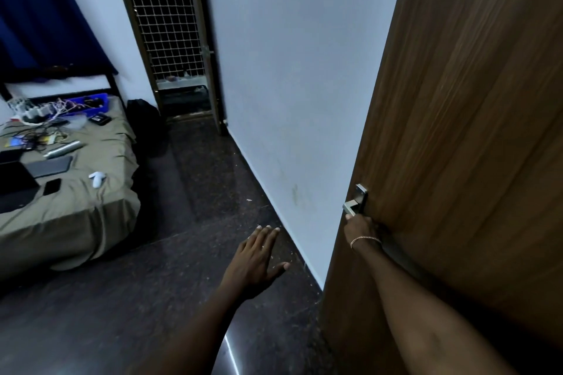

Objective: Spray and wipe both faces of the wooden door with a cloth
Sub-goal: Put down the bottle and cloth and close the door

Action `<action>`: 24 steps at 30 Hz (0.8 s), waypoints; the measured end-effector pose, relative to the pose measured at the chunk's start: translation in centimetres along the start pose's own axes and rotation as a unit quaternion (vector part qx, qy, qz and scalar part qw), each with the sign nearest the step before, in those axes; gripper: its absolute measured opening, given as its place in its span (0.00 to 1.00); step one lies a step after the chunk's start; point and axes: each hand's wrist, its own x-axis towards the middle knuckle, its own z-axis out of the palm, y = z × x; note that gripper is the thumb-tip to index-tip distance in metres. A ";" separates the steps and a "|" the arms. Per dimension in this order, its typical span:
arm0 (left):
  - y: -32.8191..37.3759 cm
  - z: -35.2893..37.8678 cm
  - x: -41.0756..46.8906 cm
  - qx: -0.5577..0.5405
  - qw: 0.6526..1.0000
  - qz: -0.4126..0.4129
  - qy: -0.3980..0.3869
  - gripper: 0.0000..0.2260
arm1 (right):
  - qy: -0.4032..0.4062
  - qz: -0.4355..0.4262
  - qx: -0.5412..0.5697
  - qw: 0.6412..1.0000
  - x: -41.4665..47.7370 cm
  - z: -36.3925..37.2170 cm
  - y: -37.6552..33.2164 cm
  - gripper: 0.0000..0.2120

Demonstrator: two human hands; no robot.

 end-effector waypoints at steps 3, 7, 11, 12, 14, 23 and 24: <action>0.2 -0.7 -0.8 0.006 1.000 -0.009 -0.006 0.41 | -0.015 -0.036 -0.027 0.999 -1.5 -0.9 -0.5 0.15; 0.7 -1.6 -1.8 0.018 1.000 -0.017 -0.018 0.42 | -0.041 -0.082 -0.041 0.995 -6.0 1.4 -1.3 0.14; 1.5 -3.4 -3.6 0.027 0.999 -0.022 0.016 0.42 | -0.054 -0.124 -0.029 0.990 -11.5 3.4 -2.8 0.18; 1.8 -3.8 -4.6 0.028 0.999 -0.025 0.028 0.42 | -0.061 -0.131 -0.028 0.989 -12.9 3.7 -3.0 0.18; 2.0 -4.4 -6.5 0.030 0.998 -0.030 0.048 0.42 | -0.082 -0.141 -0.021 0.986 -15.4 4.1 -3.5 0.19; 1.5 -5.8 -17.7 0.034 0.990 -0.111 0.080 0.42 | -0.144 -0.212 -0.004 0.967 -26.1 5.2 -4.9 0.18; 1.7 -5.7 -18.8 0.031 0.989 -0.120 0.083 0.41 | -0.148 -0.217 -0.006 0.965 -27.0 5.4 -4.9 0.18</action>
